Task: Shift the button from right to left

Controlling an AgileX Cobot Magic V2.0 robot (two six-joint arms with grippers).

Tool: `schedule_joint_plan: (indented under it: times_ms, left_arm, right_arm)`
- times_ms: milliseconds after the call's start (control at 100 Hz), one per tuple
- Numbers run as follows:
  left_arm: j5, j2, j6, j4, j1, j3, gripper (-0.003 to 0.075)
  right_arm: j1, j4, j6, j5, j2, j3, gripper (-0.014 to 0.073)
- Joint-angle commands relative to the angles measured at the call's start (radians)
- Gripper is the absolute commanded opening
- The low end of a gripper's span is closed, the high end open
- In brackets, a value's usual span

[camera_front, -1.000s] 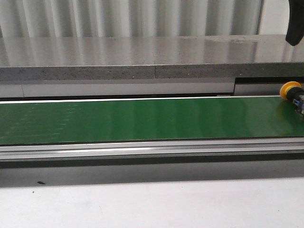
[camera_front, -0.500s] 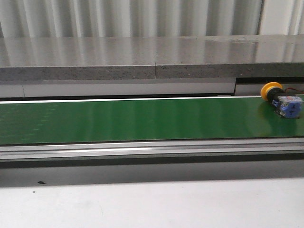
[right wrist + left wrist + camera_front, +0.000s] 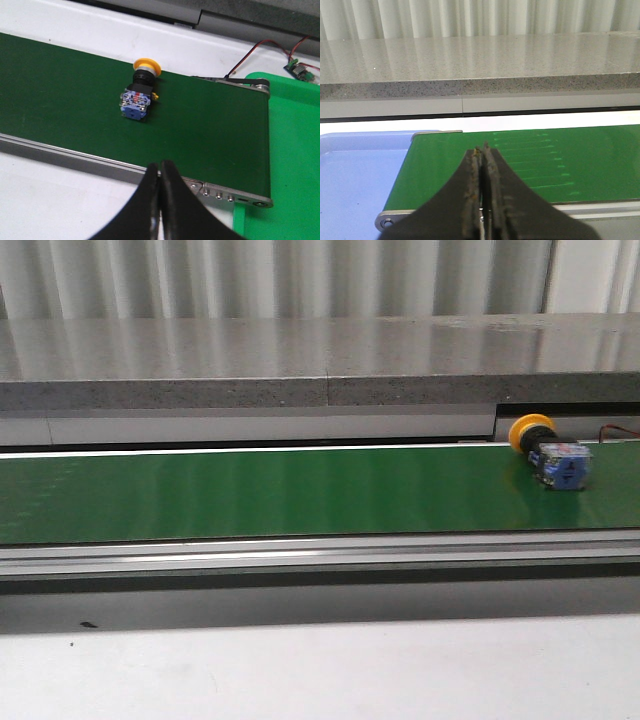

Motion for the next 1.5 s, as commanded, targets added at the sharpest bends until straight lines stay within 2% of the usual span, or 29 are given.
schedule_joint_plan:
  times_ms: [0, 340, 790, 1050, 1390, 1490]
  left_arm:
    - [-0.076, -0.031, -0.002, -0.002, 0.001, 0.038, -0.0021]
    - [-0.076, -0.031, -0.002, -0.002, 0.001, 0.038, -0.002]
    - [-0.108, -0.029, -0.002, 0.001, 0.001, -0.003, -0.0021]
    - [0.095, 0.114, -0.002, 0.0, 0.001, -0.207, -0.0021]
    - [0.39, 0.541, -0.002, -0.008, 0.001, -0.539, -0.002]
    - [0.473, 0.67, -0.002, -0.01, 0.001, -0.622, 0.0017]
  right_arm:
    - [0.001, -0.007, -0.009, -0.12, -0.096, 0.039, -0.0068]
    - [0.001, -0.007, -0.009, -0.16, -0.398, 0.201, -0.0068]
    - [0.001, -0.007, -0.009, -0.152, -0.417, 0.202, -0.0068]
    - [0.001, -0.007, -0.009, -0.152, -0.417, 0.202, -0.0068]
    - [0.001, -0.007, -0.009, -0.152, -0.417, 0.202, -0.0068]
    - [0.001, -0.007, -0.009, -0.152, -0.417, 0.202, -0.0068]
